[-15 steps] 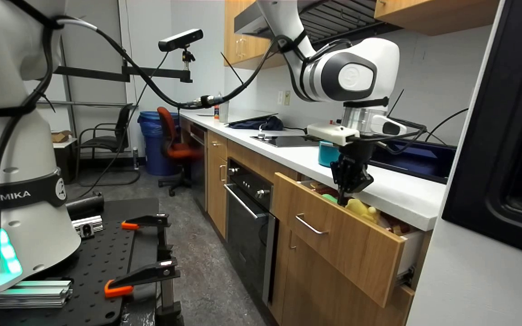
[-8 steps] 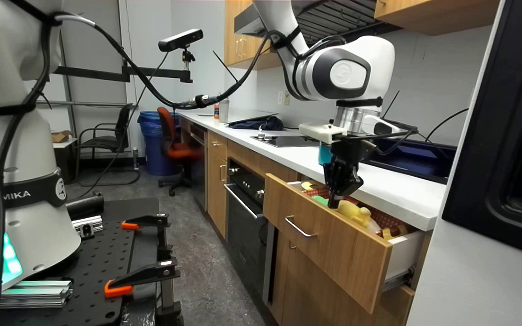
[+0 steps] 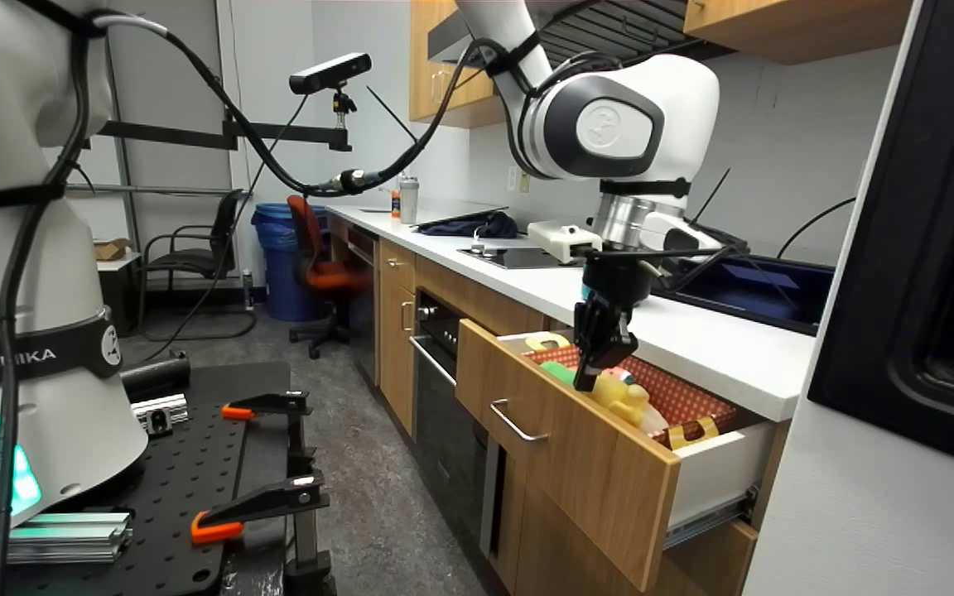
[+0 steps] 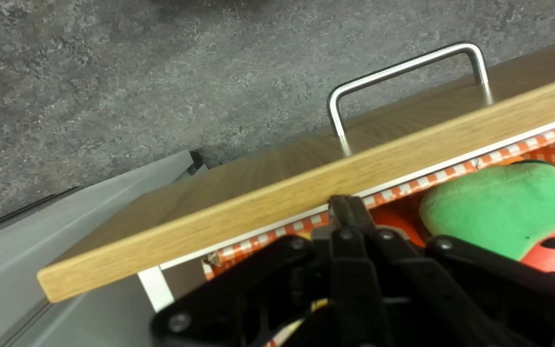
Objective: Open the top drawer of the cabinet to the right.
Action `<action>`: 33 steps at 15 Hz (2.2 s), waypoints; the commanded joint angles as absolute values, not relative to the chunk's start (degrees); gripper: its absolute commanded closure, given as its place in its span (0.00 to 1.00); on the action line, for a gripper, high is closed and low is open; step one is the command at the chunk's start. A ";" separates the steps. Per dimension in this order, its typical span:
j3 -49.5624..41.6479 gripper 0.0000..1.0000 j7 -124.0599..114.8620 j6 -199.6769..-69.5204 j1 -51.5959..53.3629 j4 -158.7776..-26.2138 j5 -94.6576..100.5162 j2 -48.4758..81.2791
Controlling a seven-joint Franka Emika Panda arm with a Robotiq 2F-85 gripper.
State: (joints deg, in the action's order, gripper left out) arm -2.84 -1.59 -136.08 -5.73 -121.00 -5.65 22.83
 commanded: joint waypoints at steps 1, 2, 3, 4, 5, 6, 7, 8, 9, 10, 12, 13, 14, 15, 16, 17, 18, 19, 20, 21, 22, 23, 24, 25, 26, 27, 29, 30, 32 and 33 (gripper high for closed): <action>-4.20 1.00 -3.28 -136.97 -6.31 -124.37 -6.69 21.88; -4.51 1.00 -4.24 -137.18 -6.18 -124.76 -6.78 21.69; -4.80 1.00 -5.37 -137.16 -6.06 -125.09 -6.82 21.52; -5.13 1.00 -6.49 -137.20 -5.95 -125.36 -6.77 21.49; -5.44 1.00 -7.37 -137.13 -5.91 -125.65 -6.76 21.53; -5.77 1.00 -8.14 -137.08 -5.87 -125.98 -6.70 21.63; -6.12 1.00 -8.95 -137.00 -5.76 -126.24 -6.53 21.65; -6.42 1.00 -9.68 -137.16 -5.68 -126.61 -6.43 21.65; -6.66 1.00 -10.25 -137.26 -5.64 -126.90 -6.38 21.66; -6.81 1.00 -10.75 -137.24 -5.61 -127.12 -6.42 21.66; -7.05 1.00 -11.83 -137.58 -5.54 -127.50 -6.51 21.64; -7.11 1.00 -12.38 -137.81 -5.53 -127.66 -6.67 21.63; -7.17 1.00 -13.07 -137.96 -5.48 -127.76 -6.81 21.61; -7.18 1.00 -13.88 -138.06 -5.42 -127.80 -6.97 21.59; -7.18 1.00 -14.65 -138.03 -5.40 -127.83 -7.16 21.57; -7.19 1.00 -15.32 -137.97 -5.36 -127.84 -7.20 21.56; -7.34 1.00 -16.54 -137.67 -5.20 -127.85 -7.14 21.51; -7.19 1.00 -17.83 -136.98 -5.25 -127.83 -7.96 21.45; -7.39 1.00 -19.81 -135.65 -5.01 -127.73 -8.05 21.36; -8.05 1.00 -23.29 -134.50 -4.30 -127.68 -7.38 21.20; -8.52 1.00 -26.84 -132.92 -3.70 -127.52 -7.14 21.05; -8.73 1.00 -29.29 -131.16 -3.33 -127.32 -7.04 20.88; -9.08 1.00 -31.70 -128.88 -2.91 -127.02 -6.61 20.69; -9.24 1.00 -33.70 -126.43 -2.72 -126.60 -6.59 20.64; -9.26 1.00 -35.34 -123.71 -2.66 -126.12 -6.95 20.65; -9.38 1.00 -37.36 -121.33 -2.52 -125.69 -7.05 20.77; -9.12 1.00 -40.90 -115.88 -2.74 -124.68 -7.82 21.07; -9.03 1.00 -42.59 -113.74 -2.82 -124.21 -7.95 21.18; -8.75 1.00 -44.70 -110.74 -3.15 -123.54 -8.37 21.30; -8.62 1.00 -45.52 -109.10 -3.30 -123.22 -8.73 21.36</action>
